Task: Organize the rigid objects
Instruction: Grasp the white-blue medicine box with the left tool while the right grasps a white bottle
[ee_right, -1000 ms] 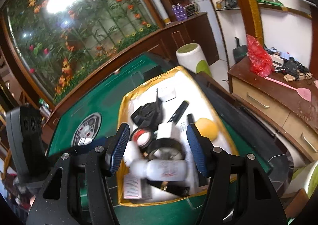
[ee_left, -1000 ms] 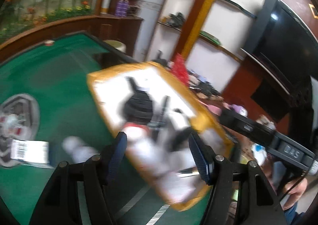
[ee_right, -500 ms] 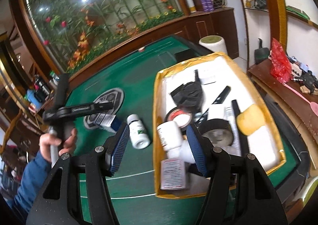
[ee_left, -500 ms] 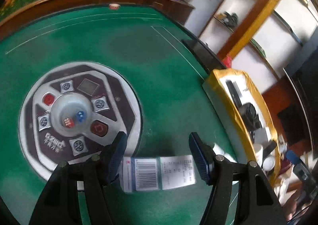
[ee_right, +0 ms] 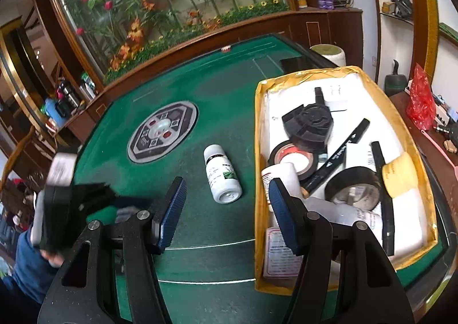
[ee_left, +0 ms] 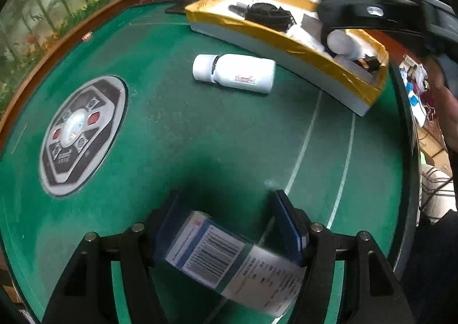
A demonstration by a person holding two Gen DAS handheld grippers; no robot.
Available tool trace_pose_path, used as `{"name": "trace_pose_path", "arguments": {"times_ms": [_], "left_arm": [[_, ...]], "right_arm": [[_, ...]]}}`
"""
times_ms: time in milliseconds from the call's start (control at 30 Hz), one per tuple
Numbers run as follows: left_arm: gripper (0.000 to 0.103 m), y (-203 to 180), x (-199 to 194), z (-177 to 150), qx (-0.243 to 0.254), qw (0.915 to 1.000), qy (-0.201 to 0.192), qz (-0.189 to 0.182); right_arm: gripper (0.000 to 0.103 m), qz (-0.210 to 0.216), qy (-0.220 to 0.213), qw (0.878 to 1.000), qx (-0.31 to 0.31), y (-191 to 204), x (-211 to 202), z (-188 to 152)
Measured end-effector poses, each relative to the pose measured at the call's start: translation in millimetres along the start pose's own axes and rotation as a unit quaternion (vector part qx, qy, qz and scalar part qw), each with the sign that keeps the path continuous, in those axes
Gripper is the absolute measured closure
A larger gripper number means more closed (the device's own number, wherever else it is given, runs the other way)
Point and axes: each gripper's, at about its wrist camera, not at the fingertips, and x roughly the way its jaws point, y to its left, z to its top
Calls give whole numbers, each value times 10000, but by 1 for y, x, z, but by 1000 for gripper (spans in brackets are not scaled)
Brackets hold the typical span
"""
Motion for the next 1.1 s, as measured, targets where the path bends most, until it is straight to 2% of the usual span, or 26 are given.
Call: {"name": "trace_pose_path", "arguments": {"times_ms": [167, 300, 567, 867, 933, 967, 1033, 1100], "left_arm": [[37, -4, -14, -19, -262, 9996, -106, 2], [37, 4, -22, -33, -378, 9989, -99, 255], [37, 24, -20, -42, -837, 9948, -75, 570], [37, 48, -17, -50, -1443, 9879, -115, 559], [38, 50, -16, -51, -1514, 9861, -173, 658], [39, 52, -16, -50, -1560, 9850, -213, 703], [52, 54, -15, -49, -1650, 9835, -287, 685], [61, 56, -14, -47, -1713, 9824, -357, 654]], "right_arm": [[43, 5, 74, 9999, -150, 10, 6, -1], [43, -8, 138, 9997, -221, 16, 9, -3], [43, 11, 210, 9991, -366, 31, 16, -5], [43, -190, 257, 9979, -562, 42, 26, 0], [43, -252, 326, 9974, -591, 41, 32, 2], [43, -272, 360, 9971, -613, 40, 35, 4], [43, -357, 426, 9960, -700, 39, 43, 8], [43, -403, 554, 9942, -830, 40, 52, 12]]}}
